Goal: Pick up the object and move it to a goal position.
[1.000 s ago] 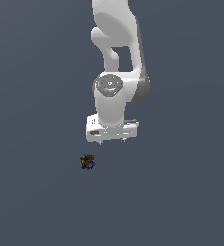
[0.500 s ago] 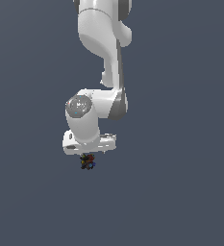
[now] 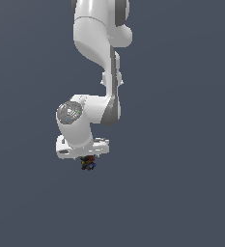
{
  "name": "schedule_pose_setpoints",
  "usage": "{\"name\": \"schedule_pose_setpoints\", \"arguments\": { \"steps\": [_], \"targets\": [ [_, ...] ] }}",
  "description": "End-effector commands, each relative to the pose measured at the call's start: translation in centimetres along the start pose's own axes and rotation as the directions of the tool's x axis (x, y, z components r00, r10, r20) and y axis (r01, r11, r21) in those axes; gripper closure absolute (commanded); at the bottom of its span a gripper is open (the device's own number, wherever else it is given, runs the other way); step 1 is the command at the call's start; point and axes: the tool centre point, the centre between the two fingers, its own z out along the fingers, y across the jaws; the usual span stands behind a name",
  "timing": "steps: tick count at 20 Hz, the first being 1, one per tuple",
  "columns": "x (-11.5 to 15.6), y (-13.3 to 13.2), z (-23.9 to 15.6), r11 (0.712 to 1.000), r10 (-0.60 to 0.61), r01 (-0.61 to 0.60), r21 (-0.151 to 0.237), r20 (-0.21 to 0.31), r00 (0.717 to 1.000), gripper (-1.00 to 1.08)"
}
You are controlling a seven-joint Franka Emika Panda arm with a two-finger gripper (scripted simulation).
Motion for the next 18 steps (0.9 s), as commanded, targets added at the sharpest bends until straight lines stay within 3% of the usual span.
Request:
{"name": "schedule_pose_setpoints", "arguments": {
  "steps": [1, 11, 17, 18],
  "targets": [
    [0.0, 0.0, 0.1, 1.0, -0.001, 0.001, 0.0, 0.0, 1.0, -0.92],
    [0.0, 0.0, 4.4, 1.0, -0.003, 0.003, 0.0, -0.001, 1.0, -0.92],
    [0.1, 0.1, 5.0, 1.0, -0.003, 0.003, 0.0, -0.001, 1.0, -0.92],
    [0.1, 0.1, 5.0, 1.0, -0.003, 0.003, 0.0, -0.001, 1.0, 1.08]
  ]
}}
